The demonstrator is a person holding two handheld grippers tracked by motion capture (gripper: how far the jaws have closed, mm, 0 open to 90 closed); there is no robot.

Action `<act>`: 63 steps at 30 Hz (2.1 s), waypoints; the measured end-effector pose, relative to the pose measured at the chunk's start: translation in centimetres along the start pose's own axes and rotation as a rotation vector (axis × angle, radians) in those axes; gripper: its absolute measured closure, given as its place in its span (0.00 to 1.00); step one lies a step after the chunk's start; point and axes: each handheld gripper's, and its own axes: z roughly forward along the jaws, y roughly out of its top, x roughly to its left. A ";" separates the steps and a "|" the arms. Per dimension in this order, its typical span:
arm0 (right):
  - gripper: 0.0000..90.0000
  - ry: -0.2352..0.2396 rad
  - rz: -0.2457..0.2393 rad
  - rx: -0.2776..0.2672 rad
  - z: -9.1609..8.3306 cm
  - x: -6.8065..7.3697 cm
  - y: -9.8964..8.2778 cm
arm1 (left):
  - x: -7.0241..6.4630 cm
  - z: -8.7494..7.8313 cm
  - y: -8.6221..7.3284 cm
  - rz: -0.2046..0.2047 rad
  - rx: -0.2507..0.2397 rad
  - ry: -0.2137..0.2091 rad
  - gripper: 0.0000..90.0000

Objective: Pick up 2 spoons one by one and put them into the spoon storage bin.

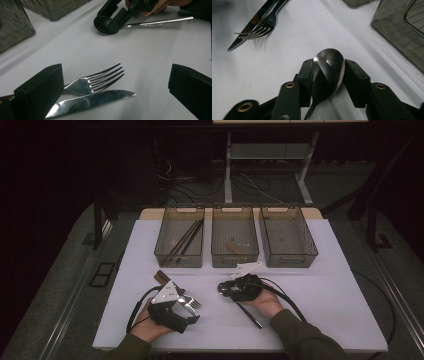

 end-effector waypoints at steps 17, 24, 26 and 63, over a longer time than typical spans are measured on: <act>0.92 -0.009 -0.025 -0.042 -0.5 0.5 0.3 | -0.1 0.0 0.0 -0.003 -0.008 0.002 0.00; 0.96 0.022 -0.038 -0.043 -0.6 0.7 0.4 | -0.1 0.0 0.1 -0.002 -0.009 0.002 0.00; 0.97 0.023 -0.040 -0.035 -0.6 0.7 0.5 | -0.1 -0.1 0.1 0.002 -0.006 0.002 0.00; 0.97 -0.026 0.020 -0.124 -5.7 -2.9 2.5 | 0.0 -0.1 0.0 -0.044 -0.036 -0.022 0.00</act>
